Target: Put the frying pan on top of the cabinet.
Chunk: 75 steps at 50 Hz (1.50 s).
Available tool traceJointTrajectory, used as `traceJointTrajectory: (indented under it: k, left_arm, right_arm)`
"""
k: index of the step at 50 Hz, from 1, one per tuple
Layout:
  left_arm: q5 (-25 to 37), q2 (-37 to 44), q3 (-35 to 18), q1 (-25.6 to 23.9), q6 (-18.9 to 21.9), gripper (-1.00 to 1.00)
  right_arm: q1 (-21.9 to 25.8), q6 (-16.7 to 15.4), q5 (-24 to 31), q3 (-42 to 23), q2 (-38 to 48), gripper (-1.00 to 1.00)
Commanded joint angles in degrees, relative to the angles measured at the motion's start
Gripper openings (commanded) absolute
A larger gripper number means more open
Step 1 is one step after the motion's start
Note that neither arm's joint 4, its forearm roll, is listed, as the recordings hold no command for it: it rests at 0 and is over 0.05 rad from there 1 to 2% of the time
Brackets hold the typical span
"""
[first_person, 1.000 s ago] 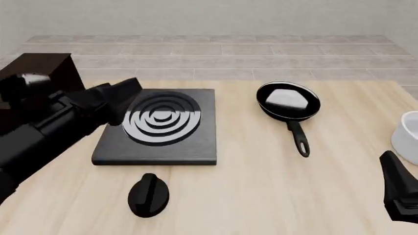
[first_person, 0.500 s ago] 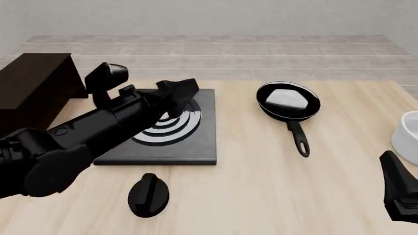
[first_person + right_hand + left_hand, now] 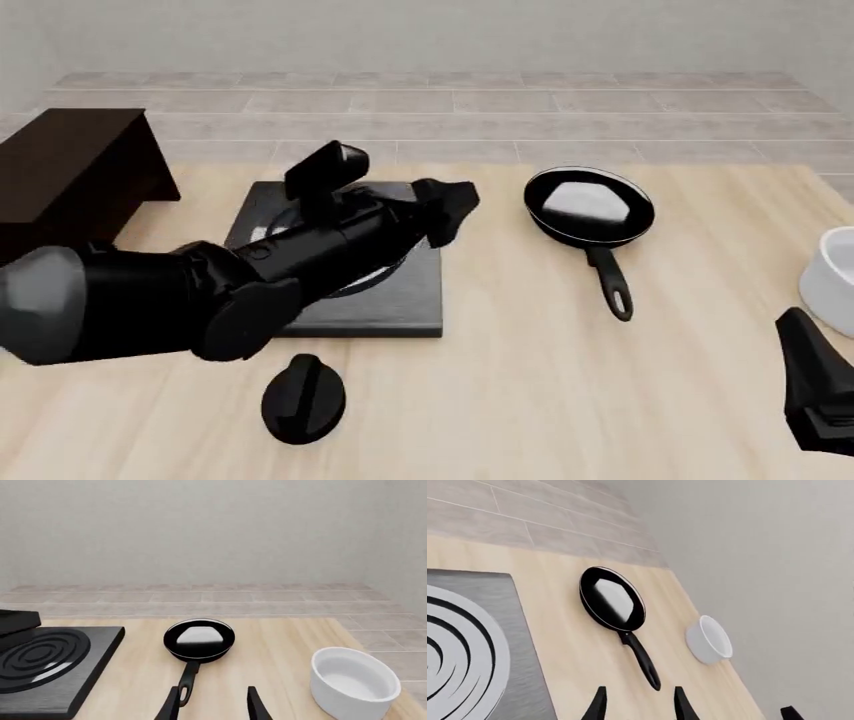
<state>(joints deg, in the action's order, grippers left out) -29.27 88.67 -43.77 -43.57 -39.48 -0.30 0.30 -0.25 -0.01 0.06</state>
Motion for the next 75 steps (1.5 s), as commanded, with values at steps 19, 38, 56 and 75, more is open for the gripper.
traceJointTrajectory:
  k: [19,38,56,75]
  left_arm:
    - [2.21,13.26,-10.41,-4.30,-4.55,1.00]
    - [2.97,21.39,-16.03,-3.07,-5.30,1.00]
    - [3.85,26.63,-21.19,-3.28,-5.14,1.00]
    - [4.88,29.29,-25.57,-5.45,-5.34,1.00]
  right_arm:
    - [0.14,0.12,0.07,0.00,-0.01,1.00]
    - [-0.11,0.66,0.02,0.00,-0.01,1.00]
    - [-0.28,0.84,0.14,0.00,0.01,1.00]
    - [-0.16,0.91,0.33,0.00,0.06,1.00]
